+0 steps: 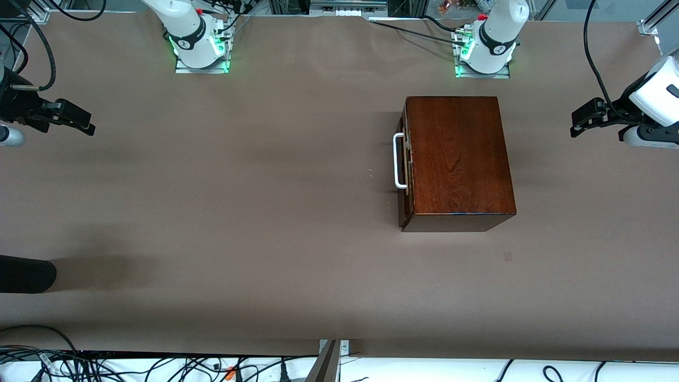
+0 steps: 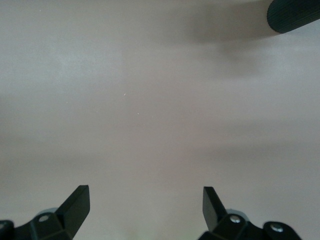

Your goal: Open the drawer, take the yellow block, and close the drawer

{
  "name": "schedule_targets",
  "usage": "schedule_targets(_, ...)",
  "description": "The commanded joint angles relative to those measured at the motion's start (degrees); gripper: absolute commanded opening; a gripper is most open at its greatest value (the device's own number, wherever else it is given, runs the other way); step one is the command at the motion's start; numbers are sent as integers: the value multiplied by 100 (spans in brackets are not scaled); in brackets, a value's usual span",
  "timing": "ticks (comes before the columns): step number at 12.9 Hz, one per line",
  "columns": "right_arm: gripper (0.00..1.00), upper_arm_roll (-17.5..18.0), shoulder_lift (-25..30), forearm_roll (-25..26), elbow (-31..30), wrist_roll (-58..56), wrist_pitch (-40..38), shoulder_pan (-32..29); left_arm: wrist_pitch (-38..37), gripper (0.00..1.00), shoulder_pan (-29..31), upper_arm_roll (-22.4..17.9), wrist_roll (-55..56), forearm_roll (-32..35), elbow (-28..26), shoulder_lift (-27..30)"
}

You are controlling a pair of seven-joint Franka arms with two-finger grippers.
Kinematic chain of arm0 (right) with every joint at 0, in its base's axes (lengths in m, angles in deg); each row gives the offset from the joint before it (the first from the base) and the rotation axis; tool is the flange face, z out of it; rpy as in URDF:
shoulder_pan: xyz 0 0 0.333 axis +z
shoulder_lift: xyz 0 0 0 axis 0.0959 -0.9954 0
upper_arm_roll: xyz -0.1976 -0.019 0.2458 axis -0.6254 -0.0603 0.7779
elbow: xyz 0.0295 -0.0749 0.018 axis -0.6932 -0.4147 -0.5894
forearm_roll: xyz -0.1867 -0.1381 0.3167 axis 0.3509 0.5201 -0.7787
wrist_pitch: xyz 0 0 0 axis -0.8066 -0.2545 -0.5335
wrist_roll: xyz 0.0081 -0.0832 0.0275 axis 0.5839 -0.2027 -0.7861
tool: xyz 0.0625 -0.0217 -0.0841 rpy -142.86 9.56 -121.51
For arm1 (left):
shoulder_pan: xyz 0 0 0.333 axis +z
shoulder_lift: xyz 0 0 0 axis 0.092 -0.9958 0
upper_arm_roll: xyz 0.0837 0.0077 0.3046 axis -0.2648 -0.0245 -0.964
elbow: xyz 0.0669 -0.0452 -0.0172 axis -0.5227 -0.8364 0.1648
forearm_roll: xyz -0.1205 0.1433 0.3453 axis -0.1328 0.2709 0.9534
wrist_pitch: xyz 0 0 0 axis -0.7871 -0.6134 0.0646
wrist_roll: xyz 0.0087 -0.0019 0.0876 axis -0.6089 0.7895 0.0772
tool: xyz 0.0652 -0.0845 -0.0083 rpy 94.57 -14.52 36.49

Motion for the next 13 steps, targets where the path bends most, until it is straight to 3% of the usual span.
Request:
schedule_targets(1,100,53,-42,-96,100,49,-7,-80,9,100,-11,-10,31,1,25,2)
schedule_targets(13,100,53,-42,-96,100,49,-7,-80,-447,100,-72,-10,40,-42,25,11)
